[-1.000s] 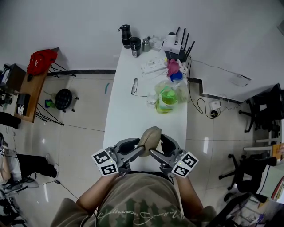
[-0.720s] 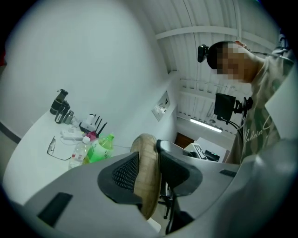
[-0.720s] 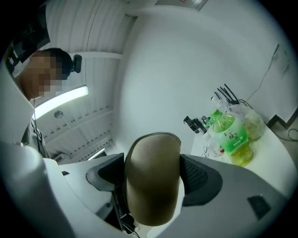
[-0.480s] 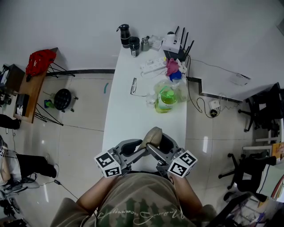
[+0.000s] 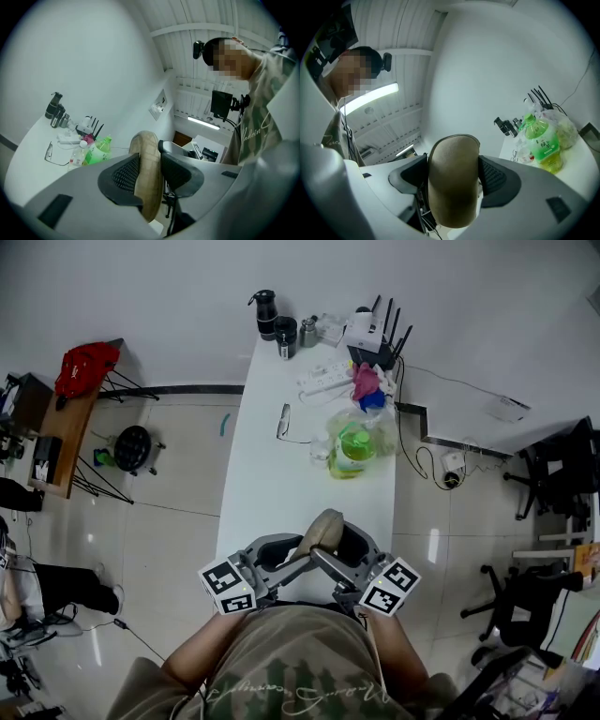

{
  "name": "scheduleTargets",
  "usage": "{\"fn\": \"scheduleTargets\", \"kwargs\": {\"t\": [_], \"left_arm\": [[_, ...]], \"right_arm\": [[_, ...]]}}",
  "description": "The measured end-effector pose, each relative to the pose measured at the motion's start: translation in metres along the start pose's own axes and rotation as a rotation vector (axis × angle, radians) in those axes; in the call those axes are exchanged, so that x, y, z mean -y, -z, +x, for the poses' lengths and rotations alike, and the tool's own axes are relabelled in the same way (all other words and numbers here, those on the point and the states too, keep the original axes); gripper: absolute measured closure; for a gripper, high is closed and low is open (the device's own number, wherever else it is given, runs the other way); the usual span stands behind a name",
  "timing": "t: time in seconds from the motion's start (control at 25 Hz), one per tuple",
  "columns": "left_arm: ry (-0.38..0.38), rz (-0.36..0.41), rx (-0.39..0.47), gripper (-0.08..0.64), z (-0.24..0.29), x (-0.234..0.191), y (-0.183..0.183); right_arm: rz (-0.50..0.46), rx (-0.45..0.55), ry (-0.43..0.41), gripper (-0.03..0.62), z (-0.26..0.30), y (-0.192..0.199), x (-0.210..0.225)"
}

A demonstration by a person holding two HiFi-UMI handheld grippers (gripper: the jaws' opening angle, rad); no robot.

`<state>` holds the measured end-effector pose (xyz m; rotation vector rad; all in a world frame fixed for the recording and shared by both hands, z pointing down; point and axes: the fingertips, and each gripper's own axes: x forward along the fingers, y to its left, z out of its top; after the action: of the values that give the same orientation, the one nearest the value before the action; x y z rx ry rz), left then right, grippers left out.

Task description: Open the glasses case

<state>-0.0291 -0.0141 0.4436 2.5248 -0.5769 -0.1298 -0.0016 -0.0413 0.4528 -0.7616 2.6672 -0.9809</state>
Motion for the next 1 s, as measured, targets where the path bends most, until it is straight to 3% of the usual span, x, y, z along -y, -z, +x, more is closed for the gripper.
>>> {"fn": "scheduleTargets", "kwargs": {"t": [0.16, 0.28, 0.4, 0.6, 0.68, 0.8, 1.0], "left_arm": [[0.003, -0.042, 0.022, 0.407, -0.001, -0.002, -0.002], [0.005, -0.065, -0.007, 0.407, -0.002, -0.006, 0.003], [0.028, -0.055, -0.001, 0.407, -0.004, -0.006, 0.004], [0.095, -0.129, 0.071, 0.407, -0.011, -0.002, -0.013], [0.083, -0.103, 0.04, 0.407, -0.01, -0.003, -0.011], [0.02, 0.001, -0.003, 0.407, -0.007, -0.002, -0.004], [0.029, 0.0, 0.015, 0.405, -0.002, 0.0, -0.006]], "right_arm": [[0.16, 0.07, -0.009, 0.248, -0.004, 0.002, 0.005], [0.147, 0.051, 0.011, 0.258, -0.002, 0.008, 0.009], [0.107, 0.023, -0.024, 0.276, -0.002, 0.007, 0.005], [0.223, 0.094, -0.14, 0.279, -0.008, -0.003, -0.005], [0.197, 0.08, -0.142, 0.279, -0.008, -0.001, -0.006], [0.15, 0.062, -0.103, 0.279, -0.009, 0.003, -0.001], [0.192, 0.105, -0.076, 0.279, -0.01, 0.002, 0.005]]}}
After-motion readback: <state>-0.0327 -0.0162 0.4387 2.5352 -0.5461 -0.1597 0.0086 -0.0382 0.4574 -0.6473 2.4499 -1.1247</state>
